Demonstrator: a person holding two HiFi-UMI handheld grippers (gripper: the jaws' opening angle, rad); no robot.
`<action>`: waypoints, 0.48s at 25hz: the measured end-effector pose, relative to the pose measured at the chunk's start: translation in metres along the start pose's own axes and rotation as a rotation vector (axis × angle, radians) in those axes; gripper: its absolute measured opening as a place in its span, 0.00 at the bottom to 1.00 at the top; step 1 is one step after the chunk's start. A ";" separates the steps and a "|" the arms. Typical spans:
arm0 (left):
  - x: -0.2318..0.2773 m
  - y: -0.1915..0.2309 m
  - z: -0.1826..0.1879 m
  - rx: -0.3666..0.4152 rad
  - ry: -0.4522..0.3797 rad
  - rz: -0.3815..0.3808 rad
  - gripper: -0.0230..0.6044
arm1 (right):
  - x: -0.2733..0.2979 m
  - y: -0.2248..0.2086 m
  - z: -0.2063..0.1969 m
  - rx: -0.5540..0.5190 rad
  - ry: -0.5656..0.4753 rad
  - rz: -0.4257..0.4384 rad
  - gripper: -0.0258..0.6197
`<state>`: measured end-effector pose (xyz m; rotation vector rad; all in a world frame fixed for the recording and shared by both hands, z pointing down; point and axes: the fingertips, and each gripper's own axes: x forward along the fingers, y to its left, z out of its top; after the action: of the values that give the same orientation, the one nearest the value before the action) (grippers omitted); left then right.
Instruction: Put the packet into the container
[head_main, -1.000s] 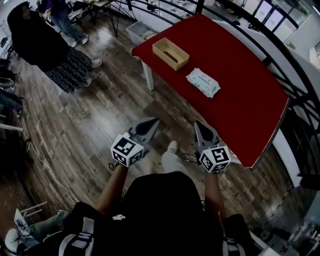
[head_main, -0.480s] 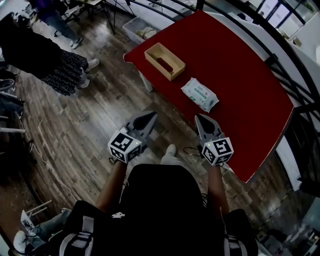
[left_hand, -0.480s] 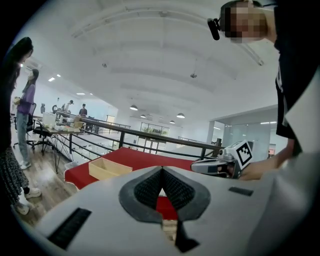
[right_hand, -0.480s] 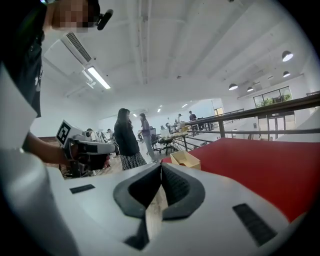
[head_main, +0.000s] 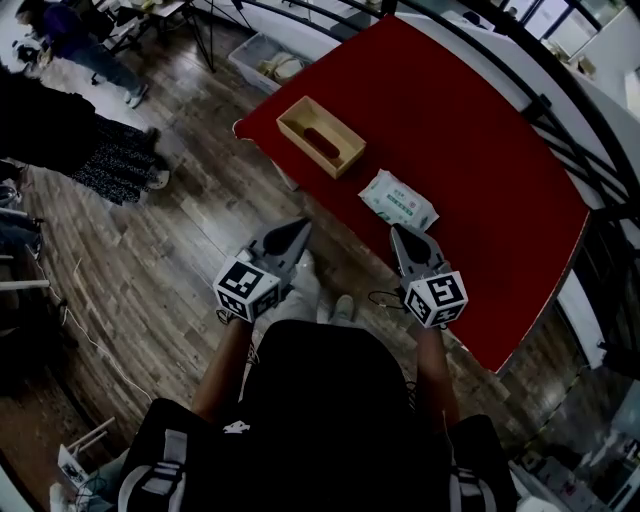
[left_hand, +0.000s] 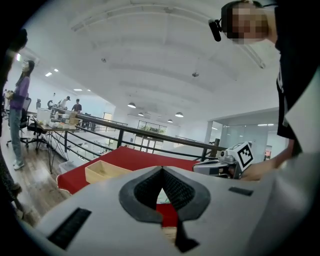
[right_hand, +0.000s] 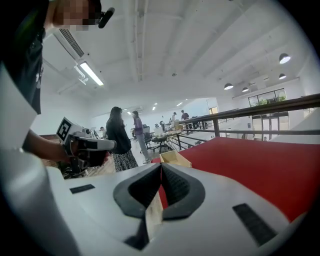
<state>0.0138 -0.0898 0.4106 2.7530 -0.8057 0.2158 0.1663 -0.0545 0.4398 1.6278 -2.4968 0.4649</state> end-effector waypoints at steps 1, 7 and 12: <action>0.008 0.010 0.001 0.002 0.000 -0.014 0.04 | 0.008 -0.004 0.000 0.002 0.005 -0.014 0.07; 0.052 0.057 0.026 -0.012 0.016 -0.108 0.04 | 0.050 -0.033 0.008 0.031 0.025 -0.079 0.07; 0.071 0.082 0.030 -0.040 0.034 -0.166 0.04 | 0.068 -0.045 0.007 0.030 0.045 -0.125 0.07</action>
<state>0.0301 -0.2009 0.4147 2.7527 -0.5631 0.2103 0.1795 -0.1323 0.4597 1.7515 -2.3506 0.5199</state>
